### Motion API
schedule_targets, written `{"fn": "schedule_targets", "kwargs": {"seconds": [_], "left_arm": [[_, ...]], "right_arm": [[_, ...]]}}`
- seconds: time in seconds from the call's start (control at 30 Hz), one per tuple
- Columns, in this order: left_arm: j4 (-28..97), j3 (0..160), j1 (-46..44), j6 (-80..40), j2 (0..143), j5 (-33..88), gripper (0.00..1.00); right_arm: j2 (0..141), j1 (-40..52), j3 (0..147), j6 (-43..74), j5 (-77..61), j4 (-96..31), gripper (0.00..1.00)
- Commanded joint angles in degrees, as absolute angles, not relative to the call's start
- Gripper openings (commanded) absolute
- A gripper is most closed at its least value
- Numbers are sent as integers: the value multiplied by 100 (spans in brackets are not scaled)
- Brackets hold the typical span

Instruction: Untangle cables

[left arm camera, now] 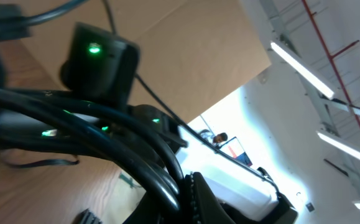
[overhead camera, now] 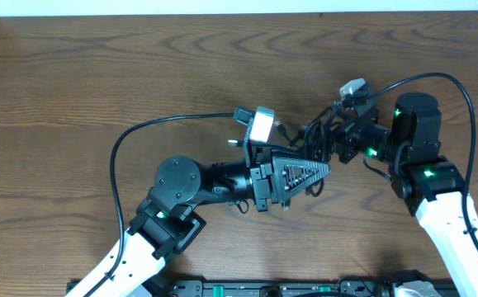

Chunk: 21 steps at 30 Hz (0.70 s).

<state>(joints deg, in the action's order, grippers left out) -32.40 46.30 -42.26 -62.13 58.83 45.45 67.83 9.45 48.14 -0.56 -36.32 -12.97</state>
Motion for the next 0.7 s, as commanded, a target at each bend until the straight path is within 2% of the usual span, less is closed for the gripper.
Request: {"fn": "schedule_targets", "kwargs": {"seconds": [0.0, 0.33, 0.67], "left_arm": [[-3667, 4856, -4375, -6462, 5765, 4698, 7], [-4460, 4856, -4460, -7194, 5756, 5017, 7], [-5205, 4853, -4460, -7642, 5754, 5148, 7]], "right_arm": [[6914, 921, 4799, -89, -2630, -1297, 99], [6930, 919, 4799, -89, -814, -1304, 99], [6930, 624, 4799, -91, 75, -1319, 99]]}}
